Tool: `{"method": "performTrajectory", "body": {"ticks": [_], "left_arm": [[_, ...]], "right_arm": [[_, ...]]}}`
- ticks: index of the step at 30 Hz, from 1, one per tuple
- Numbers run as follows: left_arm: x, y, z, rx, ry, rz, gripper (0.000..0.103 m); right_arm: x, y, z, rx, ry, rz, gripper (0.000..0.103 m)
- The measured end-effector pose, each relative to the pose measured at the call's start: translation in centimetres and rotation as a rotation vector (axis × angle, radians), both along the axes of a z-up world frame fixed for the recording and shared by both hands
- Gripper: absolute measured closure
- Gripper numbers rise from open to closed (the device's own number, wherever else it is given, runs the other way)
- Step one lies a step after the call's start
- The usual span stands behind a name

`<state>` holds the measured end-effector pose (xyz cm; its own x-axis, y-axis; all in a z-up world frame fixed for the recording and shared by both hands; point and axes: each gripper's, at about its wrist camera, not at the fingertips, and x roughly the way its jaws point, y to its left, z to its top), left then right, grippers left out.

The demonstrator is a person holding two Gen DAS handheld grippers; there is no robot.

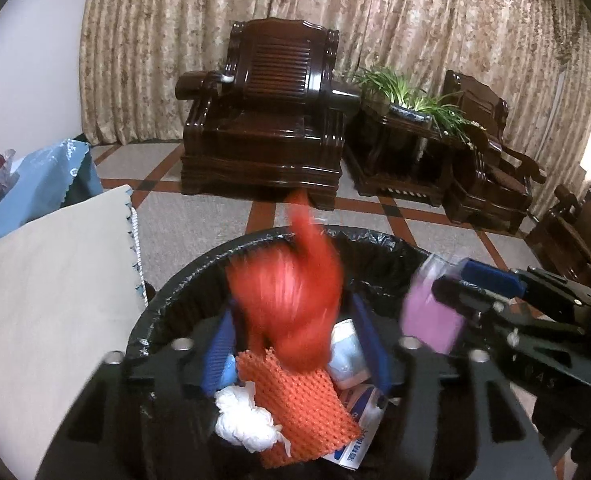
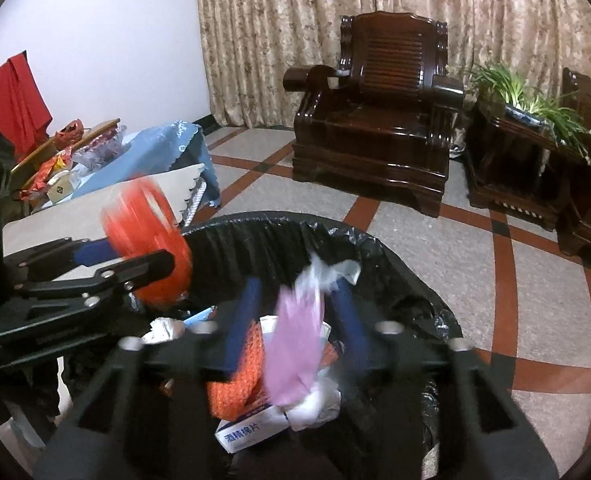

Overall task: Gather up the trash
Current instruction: 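Open both tools to drop the red bag and pink mask into the bin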

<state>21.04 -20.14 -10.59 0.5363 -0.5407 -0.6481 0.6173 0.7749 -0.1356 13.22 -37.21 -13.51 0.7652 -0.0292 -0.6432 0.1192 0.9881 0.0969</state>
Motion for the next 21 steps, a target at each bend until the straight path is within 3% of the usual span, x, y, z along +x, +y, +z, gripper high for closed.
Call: {"method": "performTrajectory", "body": {"ticks": [2,4,8,16,21], "left_arm": [[0.1,0.3,-0.1,-0.004,0.007,0.003,0.037],[0.2,0.9,-0.2,-0.013,0.016,0.01,0.028],[0.1,2.5,0.5,-0.032,0.009,0.035,0.022],[-2.0,6.4,2.9,-0.023,-0.064,0.085,0.007],[-4.1,8.7,4.2,-0.01,-0.08,0.116,0.006]], "right_arm": [[-0.2,0.0,-0.3,0.004,0.004,-0.005,0.047],[-0.4,-0.1,-0.5,0.004,0.011,-0.015,0.035],[-1.4,0.0,-0.4,0.012,0.013,-0.029,0.012],[-4.0,1.5,1.2,0.04,-0.002,-0.023,0.007],[-6.0,3.5,2.7,0.06,-0.016,-0.004,0.005]]}}
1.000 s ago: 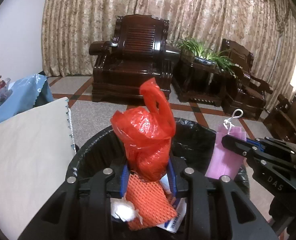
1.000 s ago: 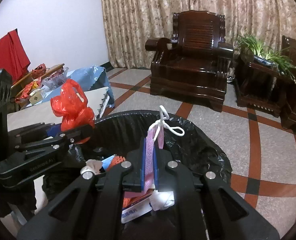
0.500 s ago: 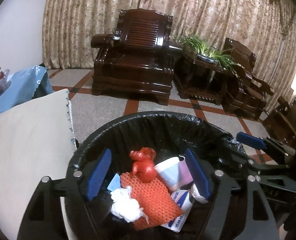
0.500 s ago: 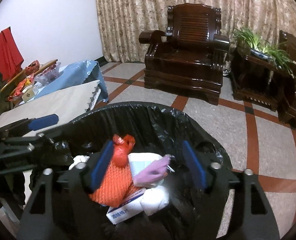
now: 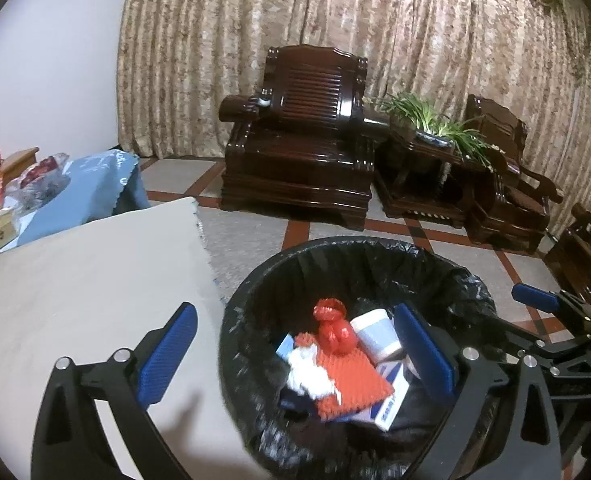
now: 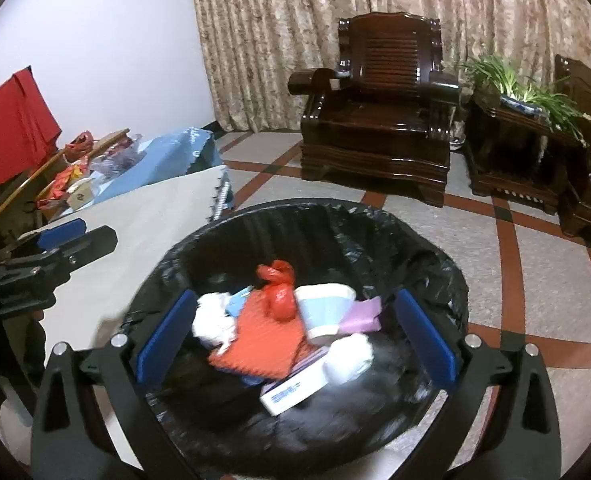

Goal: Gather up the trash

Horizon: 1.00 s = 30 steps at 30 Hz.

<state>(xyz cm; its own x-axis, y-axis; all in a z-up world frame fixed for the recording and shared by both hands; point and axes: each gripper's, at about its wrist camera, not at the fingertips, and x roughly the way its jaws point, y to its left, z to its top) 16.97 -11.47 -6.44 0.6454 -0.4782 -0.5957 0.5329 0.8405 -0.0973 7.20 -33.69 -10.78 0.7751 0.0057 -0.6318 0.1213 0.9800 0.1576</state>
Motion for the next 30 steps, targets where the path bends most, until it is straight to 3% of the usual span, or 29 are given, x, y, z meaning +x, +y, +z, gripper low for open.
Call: {"method": "performTrajectory", "body": {"ticks": [13,22,30], "left_arm": [[-6.0,4.1,2.9,0.022,-0.027,0.058,0.006],[-8.9,5.4,5.8,-0.01,-0.074,0.086,0.006],[-10.9,6.5,7.8,-0.035,-0.13,0.104,0.006]], "right_arm": [[-4.7,4.2,4.8,-0.001,-0.056,0.037,0.005],[-7.0,5.9,9.0,-0.054,-0.129,0.045,0.005],[-8.0,7.2,10.8,-0.084,-0.166,0.069,0.005]]}}
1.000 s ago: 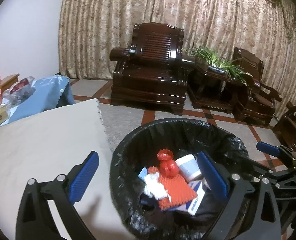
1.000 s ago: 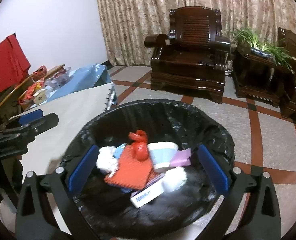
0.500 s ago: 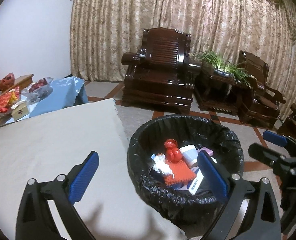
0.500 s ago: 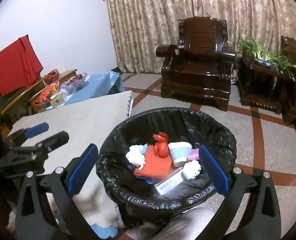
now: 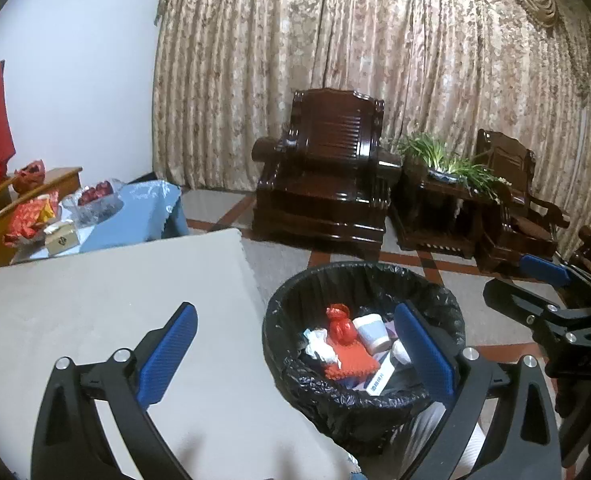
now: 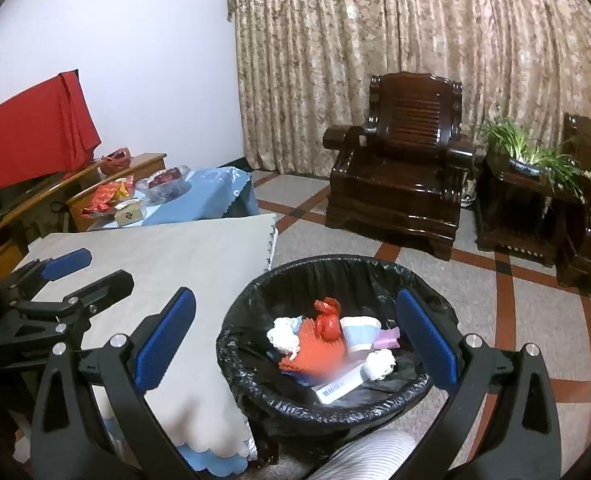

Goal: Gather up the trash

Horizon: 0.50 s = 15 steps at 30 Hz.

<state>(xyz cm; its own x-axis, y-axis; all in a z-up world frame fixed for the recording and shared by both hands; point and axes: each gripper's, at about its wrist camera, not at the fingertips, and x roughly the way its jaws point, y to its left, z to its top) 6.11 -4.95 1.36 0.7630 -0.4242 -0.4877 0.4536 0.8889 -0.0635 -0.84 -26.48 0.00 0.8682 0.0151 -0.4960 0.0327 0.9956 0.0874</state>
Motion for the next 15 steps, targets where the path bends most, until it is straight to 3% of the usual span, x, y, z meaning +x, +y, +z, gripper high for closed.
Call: {"method": "performTrajectory", "body": {"ticks": [15], "left_arm": [[-1.3,0.9,1.2,-0.002,-0.04,0.02,0.006]], "right_arm": [[-0.2,0.8,0.8,-0.02,-0.02,0.019,0.005]]}}
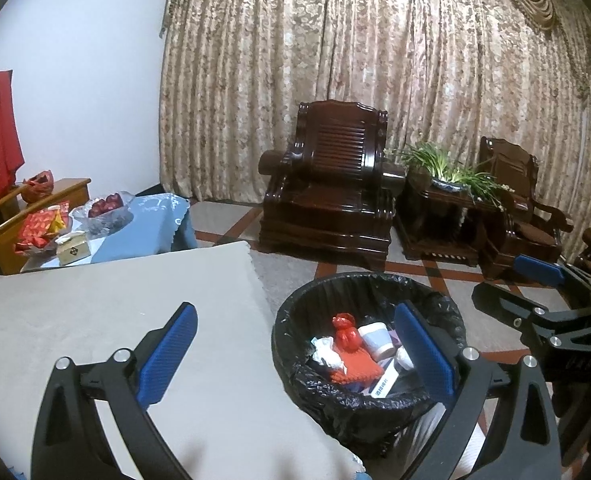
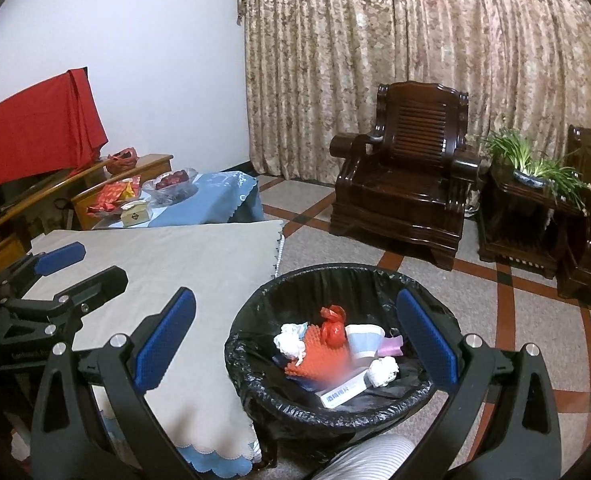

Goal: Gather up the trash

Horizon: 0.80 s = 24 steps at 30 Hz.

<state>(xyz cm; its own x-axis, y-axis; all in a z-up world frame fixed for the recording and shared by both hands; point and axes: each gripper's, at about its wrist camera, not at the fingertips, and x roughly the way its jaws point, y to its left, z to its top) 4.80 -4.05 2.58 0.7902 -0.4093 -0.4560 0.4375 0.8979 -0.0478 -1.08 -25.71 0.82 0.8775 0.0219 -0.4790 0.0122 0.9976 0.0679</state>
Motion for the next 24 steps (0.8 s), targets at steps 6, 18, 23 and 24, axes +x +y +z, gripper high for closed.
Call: {"method": "performTrajectory", "body": {"ticks": [6,18,23,24], "left_arm": [[-0.03,0.03,0.05,0.005,-0.003,-0.005,0.006],[-0.14,0.05,0.04,0.013,-0.002,-0.003,0.006],[-0.12,0.05,0.06,0.011,-0.003,-0.003,0.006],[-0.11,0.07,0.06,0.01,-0.003,-0.003,0.006]], "right_arm": [[0.07,0.24,-0.02,-0.002,-0.004,0.003,0.005],[0.16,0.24,-0.03,-0.003,-0.005,0.004,0.005],[0.15,0.25,-0.04,-0.003,-0.005,0.004,0.005],[0.16,0.25,-0.05,-0.003,-0.005,0.004,0.005]]}}
